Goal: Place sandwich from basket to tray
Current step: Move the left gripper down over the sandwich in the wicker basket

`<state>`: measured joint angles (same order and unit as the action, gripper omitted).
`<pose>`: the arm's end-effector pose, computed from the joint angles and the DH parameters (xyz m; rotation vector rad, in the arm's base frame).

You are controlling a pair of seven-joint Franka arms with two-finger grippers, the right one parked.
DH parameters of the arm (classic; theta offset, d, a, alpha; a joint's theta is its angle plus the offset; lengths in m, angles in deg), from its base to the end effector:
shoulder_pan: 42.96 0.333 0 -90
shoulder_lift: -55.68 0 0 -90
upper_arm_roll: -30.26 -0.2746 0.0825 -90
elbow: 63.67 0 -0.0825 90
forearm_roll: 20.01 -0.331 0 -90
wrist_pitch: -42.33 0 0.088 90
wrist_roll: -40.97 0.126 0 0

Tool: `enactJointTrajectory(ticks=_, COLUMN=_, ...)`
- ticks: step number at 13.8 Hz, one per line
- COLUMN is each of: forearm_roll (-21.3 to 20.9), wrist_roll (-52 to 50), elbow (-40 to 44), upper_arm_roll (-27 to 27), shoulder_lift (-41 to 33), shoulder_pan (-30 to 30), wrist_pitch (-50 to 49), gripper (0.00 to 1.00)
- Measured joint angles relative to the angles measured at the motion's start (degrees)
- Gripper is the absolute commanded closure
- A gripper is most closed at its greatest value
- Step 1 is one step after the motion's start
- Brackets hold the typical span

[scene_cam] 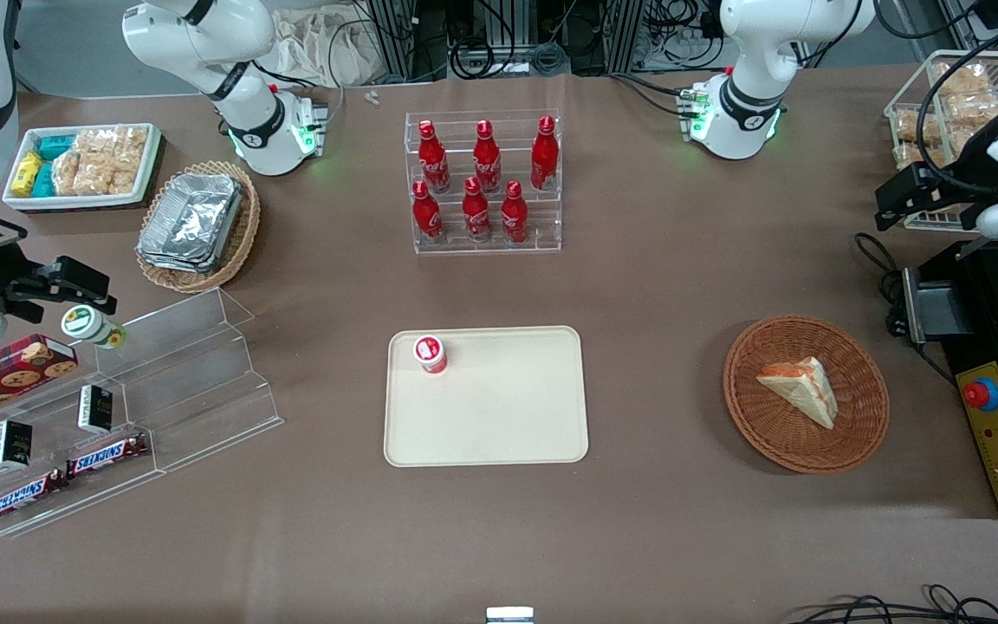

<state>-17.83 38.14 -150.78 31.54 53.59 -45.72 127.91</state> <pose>0.4827 -0.0393 0.5963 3.1037 -0.0376 0.0117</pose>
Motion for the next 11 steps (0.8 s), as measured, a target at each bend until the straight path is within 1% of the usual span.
enactJointTrajectory(ticks=6, forearm_roll=0.0, wrist_roll=-1.4, elbow=0.5, upper_arm_roll=0.0, shoulder_lift=1.2, shoulder_pan=0.0, wrist_pitch=0.1, gripper=0.0)
enactJointTrajectory(ticks=8, forearm_roll=0.0, wrist_roll=-8.5, elbow=0.5, upper_arm_roll=-0.1, shoulder_lift=3.7, shoulder_pan=0.0, wrist_pitch=0.7, gripper=0.0)
enactJointTrajectory(ticks=11, forearm_roll=-0.1, wrist_roll=-24.7, elbow=0.3, upper_arm_roll=-0.4, shoulder_lift=9.2, shoulder_pan=0.2, wrist_pitch=5.7, gripper=0.0)
